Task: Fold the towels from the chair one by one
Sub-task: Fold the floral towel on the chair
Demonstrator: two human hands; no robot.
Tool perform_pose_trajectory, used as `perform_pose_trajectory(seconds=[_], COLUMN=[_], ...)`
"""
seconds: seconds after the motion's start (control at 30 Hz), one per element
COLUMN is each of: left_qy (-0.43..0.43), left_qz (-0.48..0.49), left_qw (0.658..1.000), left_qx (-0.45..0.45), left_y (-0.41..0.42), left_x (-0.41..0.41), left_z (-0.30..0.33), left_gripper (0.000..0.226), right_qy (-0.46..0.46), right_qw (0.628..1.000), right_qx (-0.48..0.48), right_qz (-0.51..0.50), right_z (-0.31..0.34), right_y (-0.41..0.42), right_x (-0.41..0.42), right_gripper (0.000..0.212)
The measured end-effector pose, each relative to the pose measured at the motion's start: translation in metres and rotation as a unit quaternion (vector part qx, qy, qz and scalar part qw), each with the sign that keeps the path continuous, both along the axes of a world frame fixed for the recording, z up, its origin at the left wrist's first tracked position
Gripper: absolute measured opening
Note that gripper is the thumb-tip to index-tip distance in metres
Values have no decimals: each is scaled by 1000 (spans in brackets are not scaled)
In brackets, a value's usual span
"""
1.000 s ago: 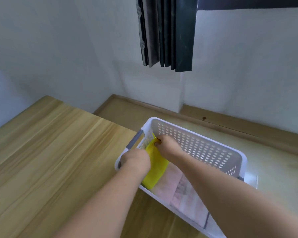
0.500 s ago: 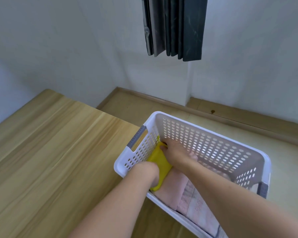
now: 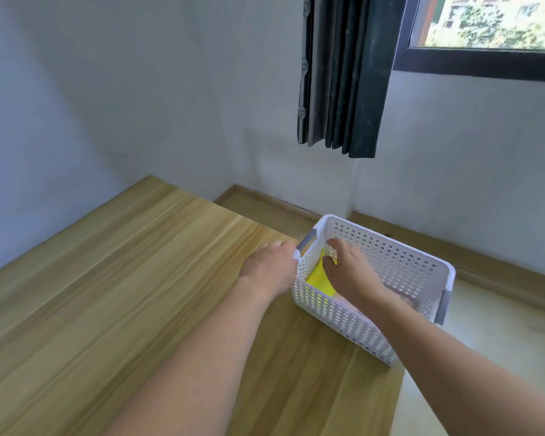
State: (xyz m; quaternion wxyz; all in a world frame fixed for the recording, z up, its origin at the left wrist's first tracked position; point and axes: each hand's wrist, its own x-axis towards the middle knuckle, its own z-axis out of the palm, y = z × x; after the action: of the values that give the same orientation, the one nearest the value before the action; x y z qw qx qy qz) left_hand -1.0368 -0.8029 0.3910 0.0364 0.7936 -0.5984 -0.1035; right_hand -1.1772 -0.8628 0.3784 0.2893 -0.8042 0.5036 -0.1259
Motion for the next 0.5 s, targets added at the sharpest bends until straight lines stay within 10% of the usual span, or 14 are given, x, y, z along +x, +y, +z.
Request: perform_pose_trajectory(seconds=[0.5], left_qy=[-15], left_qz=[45], left_qw=[990], left_qx=[-134], left_y=[328], left_x=[140], left_z=[90], left_gripper=[44], right_qy=[-13], right_qw=[994], right_qx=[-112], right_qz=[13], right_z=[123], right_y=[308], right_x=[113], right_gripper=[47])
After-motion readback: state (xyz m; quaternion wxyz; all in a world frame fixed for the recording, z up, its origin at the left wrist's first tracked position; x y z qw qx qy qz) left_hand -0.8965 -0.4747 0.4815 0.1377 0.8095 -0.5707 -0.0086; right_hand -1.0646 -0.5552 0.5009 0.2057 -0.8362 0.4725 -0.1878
